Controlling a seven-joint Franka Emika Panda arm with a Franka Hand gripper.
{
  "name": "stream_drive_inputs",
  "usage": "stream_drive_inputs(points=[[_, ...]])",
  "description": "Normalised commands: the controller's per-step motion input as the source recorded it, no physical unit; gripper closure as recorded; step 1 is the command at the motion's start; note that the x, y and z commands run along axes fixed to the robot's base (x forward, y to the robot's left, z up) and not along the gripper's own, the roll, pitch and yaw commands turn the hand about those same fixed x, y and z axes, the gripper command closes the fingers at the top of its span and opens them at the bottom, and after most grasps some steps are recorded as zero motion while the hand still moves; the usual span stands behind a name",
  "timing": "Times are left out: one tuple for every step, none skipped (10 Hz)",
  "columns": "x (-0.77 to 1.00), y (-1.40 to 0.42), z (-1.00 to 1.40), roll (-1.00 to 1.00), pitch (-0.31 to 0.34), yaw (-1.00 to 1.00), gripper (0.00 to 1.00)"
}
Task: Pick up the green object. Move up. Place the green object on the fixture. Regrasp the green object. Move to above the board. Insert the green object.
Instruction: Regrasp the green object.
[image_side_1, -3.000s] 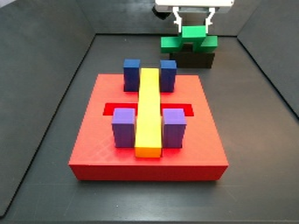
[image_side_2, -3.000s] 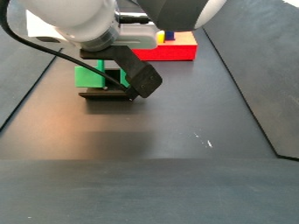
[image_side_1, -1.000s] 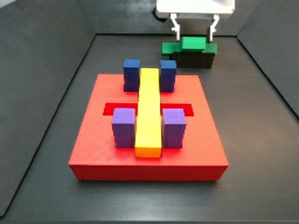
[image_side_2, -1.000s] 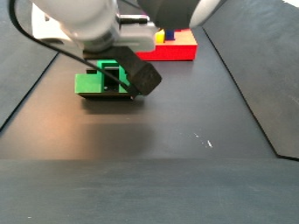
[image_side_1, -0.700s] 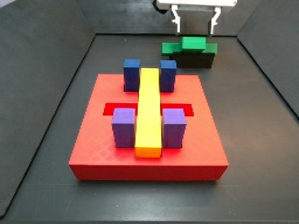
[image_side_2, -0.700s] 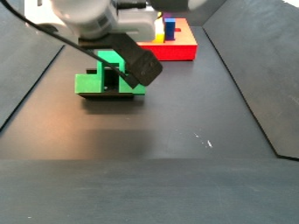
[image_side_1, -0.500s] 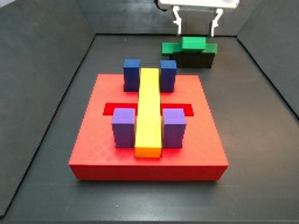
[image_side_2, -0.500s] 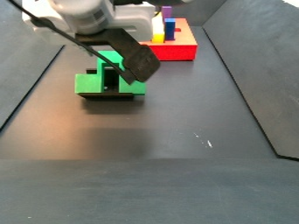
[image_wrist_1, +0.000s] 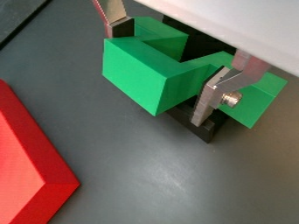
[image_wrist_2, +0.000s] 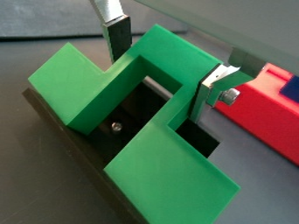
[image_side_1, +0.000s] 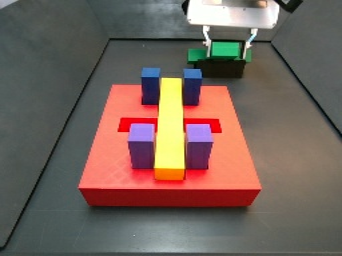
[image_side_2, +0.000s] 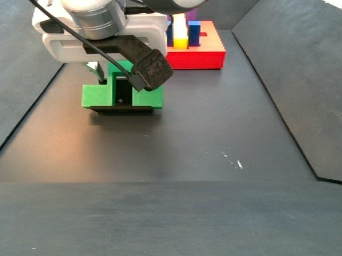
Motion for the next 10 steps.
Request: stream_drive_inputs(points=[[-0.19,0.00,0.00,0.48,0.206,-0.05,0.00],[-0.29,0.00,0.11,0.52,0.266,-0.09,0.00],[-0.23,0.00,0.16,0.51,0.271,-0.14,0.00],[-0.12,0.05,0.19,0.54,0.249,-0.23,0.00],[0.00,0.09,0.15,0.55,0.214,-0.25,0.00],[0.09,0.04,0.14,0.53,0.157,-0.25,0.00],[0.27,0.02,0.12,0.44,0.083,-0.22,0.00],[0.35,0.00,0.12,0.44,0.040,-0.19,0.00],[0.32,0.00,0.11,0.43,0.023,-0.17,0.00],[0.29,0.00,0.09,0.47,0.026,-0.16,0.00]])
